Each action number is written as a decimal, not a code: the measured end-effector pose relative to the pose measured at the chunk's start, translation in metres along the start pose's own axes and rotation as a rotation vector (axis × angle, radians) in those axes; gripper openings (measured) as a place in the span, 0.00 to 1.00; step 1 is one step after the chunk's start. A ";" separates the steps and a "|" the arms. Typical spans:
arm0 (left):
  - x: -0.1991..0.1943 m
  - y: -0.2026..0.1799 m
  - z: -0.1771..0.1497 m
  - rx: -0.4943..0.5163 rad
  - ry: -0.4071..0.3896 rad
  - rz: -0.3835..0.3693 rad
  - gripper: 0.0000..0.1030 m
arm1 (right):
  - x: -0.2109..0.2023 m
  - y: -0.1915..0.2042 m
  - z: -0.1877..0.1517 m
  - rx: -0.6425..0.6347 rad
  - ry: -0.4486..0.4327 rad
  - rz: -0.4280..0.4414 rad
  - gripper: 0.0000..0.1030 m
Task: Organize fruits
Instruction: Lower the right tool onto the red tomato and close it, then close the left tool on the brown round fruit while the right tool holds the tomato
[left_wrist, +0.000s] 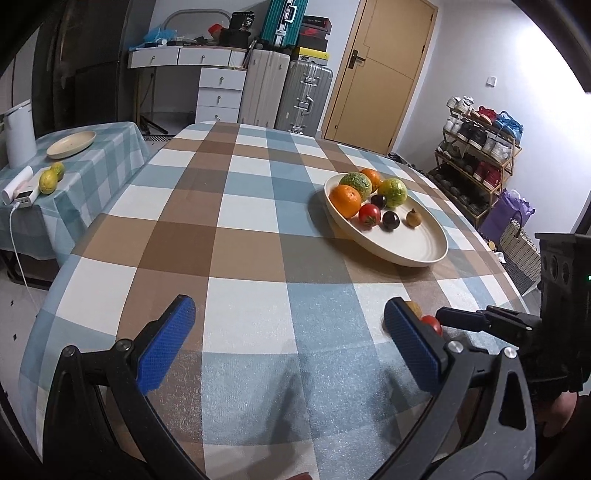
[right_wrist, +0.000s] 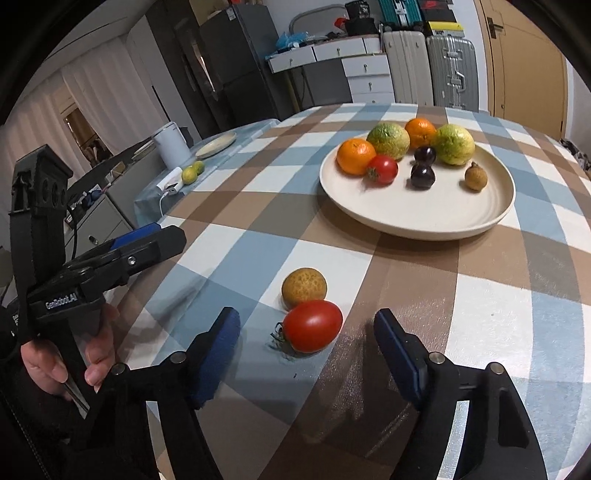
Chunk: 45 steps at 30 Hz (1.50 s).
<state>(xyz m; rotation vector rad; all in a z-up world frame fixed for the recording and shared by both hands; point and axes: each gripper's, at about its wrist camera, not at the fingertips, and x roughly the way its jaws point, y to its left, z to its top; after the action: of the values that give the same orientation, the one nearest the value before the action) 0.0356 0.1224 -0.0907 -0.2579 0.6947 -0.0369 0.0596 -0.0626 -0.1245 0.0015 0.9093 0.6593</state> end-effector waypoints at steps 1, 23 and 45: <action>0.000 0.000 0.000 0.000 0.000 0.000 0.99 | 0.000 -0.001 0.000 0.004 0.002 0.002 0.66; 0.025 -0.039 0.013 0.080 0.080 -0.069 0.99 | -0.036 -0.032 -0.001 0.091 -0.091 -0.003 0.36; 0.064 -0.110 -0.001 0.281 0.180 -0.152 0.72 | -0.070 -0.077 -0.019 0.186 -0.181 -0.057 0.36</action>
<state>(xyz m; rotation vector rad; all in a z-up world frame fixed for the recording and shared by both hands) 0.0899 0.0081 -0.1043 -0.0369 0.8381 -0.3035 0.0559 -0.1670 -0.1060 0.1978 0.7904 0.5108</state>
